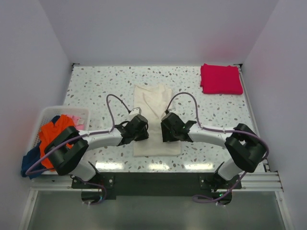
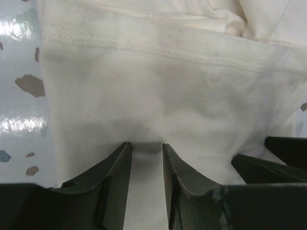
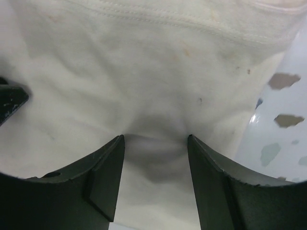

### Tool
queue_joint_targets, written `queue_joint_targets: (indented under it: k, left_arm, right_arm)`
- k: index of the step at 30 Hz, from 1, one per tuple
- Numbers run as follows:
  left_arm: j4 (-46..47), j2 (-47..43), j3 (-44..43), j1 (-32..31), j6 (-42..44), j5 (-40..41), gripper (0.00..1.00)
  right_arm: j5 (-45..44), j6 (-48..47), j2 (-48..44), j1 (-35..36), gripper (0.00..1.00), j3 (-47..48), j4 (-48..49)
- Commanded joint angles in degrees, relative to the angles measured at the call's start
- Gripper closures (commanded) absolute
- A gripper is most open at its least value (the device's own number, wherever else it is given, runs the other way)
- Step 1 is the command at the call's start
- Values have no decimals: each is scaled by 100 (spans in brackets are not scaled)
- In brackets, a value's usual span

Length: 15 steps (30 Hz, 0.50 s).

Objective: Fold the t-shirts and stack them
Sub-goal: Fold the tshirt

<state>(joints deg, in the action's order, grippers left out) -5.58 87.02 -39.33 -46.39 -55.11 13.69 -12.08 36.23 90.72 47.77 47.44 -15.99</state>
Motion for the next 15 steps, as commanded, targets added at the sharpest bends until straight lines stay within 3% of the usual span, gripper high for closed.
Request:
queue_joint_targets:
  k: [1, 8, 12, 15]
  left_arm:
    - [-891, -158, 470, -133, -272, -218, 62]
    - [-1560, -1046, -239, -116, 246, 151, 55]
    - [-1105, -872, -672, -46, 764, -147, 55]
    - [-393, -600, -874, -28, 1063, -560, 57]
  right_arm:
    - [715, 675, -71, 321, 41, -587, -800]
    - [92, 193, -880, -73, 35, 430, -1653]
    - [232, -150, -942, -995, 37, 801, -1521]
    - [170, -257, -740, -1251, 44, 1065, -1381]
